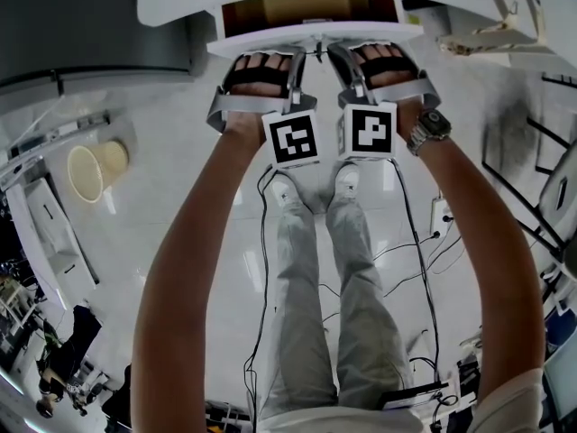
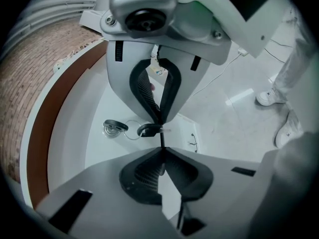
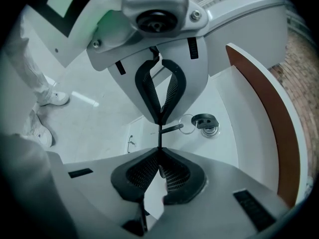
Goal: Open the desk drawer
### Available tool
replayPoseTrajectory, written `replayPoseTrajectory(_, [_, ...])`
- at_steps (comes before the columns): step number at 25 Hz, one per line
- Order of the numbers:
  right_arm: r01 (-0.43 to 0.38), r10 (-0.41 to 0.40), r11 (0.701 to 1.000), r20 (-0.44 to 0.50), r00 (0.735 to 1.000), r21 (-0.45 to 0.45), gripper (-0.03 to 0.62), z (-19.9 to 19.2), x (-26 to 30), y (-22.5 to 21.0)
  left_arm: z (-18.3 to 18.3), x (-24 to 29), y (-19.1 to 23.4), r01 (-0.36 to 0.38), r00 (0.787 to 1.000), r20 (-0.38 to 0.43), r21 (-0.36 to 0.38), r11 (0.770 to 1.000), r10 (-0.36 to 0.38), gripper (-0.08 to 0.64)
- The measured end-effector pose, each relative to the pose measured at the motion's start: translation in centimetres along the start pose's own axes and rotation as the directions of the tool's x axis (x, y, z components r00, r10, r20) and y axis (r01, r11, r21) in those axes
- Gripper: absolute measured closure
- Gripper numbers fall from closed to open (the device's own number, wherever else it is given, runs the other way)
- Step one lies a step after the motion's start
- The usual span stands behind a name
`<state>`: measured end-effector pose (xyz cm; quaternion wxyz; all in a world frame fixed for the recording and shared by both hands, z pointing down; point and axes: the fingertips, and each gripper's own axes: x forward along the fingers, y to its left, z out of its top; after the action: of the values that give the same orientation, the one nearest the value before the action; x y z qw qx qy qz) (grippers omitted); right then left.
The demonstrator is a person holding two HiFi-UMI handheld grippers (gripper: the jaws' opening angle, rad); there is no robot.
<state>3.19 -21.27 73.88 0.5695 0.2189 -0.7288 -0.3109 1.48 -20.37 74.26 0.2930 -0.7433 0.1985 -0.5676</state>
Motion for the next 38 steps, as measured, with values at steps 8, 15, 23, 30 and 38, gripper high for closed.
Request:
replayPoseTrajectory(8, [-0.001, 0.001, 0.999, -0.001, 1.000, 0.052, 0.554, 0.0, -0.1, 0.2, -0.2, 0.0, 0.0, -0.008, 1.000, -0.002, -0.012, 1.000, 0.008, 0.533])
replayPoseTrajectory(15, [-0.029, 0.027, 0.996, 0.018, 0.999, 0.087, 0.503, -0.1, -0.7, 0.7, -0.2, -0.3, -0.4, 0.011, 1.000, 0.014, -0.032, 0.999, -0.010, 0.459])
replayPoseTrajectory(23, [-0.039, 0.035, 0.985, 0.024, 0.999, 0.169, 0.448, -0.7, -2.4, 1.2, -0.3, -2.4, 1.0, -0.082, 0.996, 0.027, -0.069, 0.994, 0.085, 0.470])
replayPoseTrajectory(30, [-0.008, 0.010, 0.939, -0.002, 1.000, 0.345, 0.557, -1.7, -5.8, 0.6, 0.3, -5.7, 2.4, -0.121, 0.990, 0.044, -0.214, 0.969, 0.133, 0.551])
replayPoseTrajectory(38, [0.032, -0.082, 0.829, 0.065, 0.995, 0.558, 0.566, 1.8, -13.5, -3.5, 1.7, -13.0, 4.0, -0.073, 0.984, 0.087, -0.588, 0.806, 0.152, 0.552])
